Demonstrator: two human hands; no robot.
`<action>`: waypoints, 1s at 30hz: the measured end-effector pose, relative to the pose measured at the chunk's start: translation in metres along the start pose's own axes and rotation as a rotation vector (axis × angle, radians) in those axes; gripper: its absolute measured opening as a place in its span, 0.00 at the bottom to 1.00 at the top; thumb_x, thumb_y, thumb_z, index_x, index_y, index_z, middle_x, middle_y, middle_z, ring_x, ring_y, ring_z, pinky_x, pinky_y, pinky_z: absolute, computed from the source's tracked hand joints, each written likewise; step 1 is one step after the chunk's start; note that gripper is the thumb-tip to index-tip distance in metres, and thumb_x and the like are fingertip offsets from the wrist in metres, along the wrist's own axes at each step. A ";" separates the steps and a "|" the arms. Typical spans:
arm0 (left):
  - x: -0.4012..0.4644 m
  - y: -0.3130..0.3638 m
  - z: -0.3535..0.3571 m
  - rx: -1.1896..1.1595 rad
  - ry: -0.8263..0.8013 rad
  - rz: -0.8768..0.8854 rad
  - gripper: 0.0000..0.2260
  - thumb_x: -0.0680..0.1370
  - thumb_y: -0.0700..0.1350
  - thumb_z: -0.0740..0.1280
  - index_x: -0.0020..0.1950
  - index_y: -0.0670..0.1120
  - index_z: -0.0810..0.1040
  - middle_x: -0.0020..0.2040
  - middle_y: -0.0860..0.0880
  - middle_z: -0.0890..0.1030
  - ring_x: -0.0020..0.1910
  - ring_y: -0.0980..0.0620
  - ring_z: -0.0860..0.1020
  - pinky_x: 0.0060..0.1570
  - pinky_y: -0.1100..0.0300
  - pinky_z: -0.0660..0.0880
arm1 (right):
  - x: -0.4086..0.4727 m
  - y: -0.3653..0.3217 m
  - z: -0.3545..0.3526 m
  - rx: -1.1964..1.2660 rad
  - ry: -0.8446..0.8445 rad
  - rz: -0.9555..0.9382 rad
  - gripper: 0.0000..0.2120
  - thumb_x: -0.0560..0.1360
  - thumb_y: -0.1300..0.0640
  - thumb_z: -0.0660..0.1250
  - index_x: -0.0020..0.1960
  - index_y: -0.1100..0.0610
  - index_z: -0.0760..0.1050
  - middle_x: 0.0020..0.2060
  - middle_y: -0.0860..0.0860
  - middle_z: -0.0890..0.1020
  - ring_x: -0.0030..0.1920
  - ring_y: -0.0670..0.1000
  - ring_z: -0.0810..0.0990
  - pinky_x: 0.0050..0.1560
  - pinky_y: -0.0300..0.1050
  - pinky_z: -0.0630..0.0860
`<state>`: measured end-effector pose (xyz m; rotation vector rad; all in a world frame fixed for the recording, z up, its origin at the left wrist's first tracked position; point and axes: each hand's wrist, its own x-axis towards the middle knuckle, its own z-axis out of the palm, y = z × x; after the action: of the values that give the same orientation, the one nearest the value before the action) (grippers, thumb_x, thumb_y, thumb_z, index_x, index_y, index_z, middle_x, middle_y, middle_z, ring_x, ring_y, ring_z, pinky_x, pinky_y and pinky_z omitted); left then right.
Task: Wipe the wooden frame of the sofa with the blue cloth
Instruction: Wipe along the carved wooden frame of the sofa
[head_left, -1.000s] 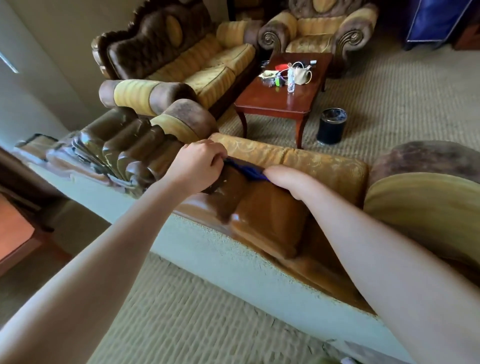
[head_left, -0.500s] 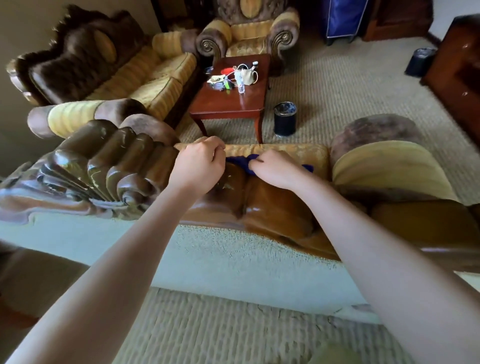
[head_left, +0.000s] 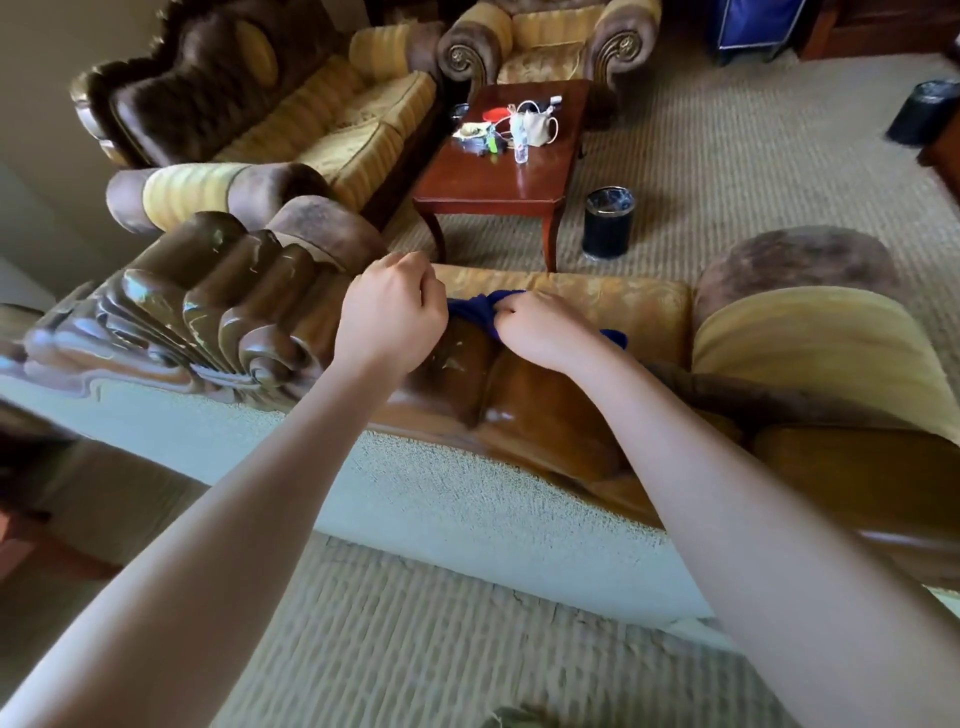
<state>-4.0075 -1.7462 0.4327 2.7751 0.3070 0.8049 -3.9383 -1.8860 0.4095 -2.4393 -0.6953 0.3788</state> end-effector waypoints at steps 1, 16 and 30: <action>0.000 -0.001 0.001 0.001 -0.002 -0.009 0.16 0.73 0.46 0.52 0.44 0.38 0.76 0.44 0.41 0.79 0.45 0.40 0.75 0.43 0.47 0.73 | -0.001 0.001 0.001 0.017 0.007 -0.008 0.14 0.78 0.53 0.52 0.46 0.54 0.75 0.43 0.52 0.78 0.45 0.56 0.76 0.46 0.50 0.72; -0.004 -0.002 -0.006 -0.121 0.062 -0.012 0.17 0.73 0.46 0.52 0.45 0.38 0.76 0.45 0.41 0.80 0.45 0.42 0.75 0.45 0.48 0.70 | -0.073 -0.020 0.064 -0.105 0.729 -0.222 0.15 0.73 0.58 0.59 0.56 0.56 0.79 0.50 0.50 0.82 0.54 0.55 0.78 0.57 0.52 0.67; -0.008 -0.012 -0.030 -0.567 -0.024 0.038 0.18 0.72 0.35 0.56 0.58 0.38 0.77 0.56 0.42 0.77 0.57 0.46 0.74 0.53 0.66 0.65 | -0.053 -0.060 0.060 -0.276 0.648 -0.102 0.11 0.78 0.62 0.57 0.55 0.61 0.76 0.43 0.60 0.82 0.44 0.63 0.78 0.40 0.50 0.67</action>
<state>-4.0316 -1.7319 0.4499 2.2600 0.0121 0.7281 -4.0297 -1.8464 0.4032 -2.5408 -0.5993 -0.5651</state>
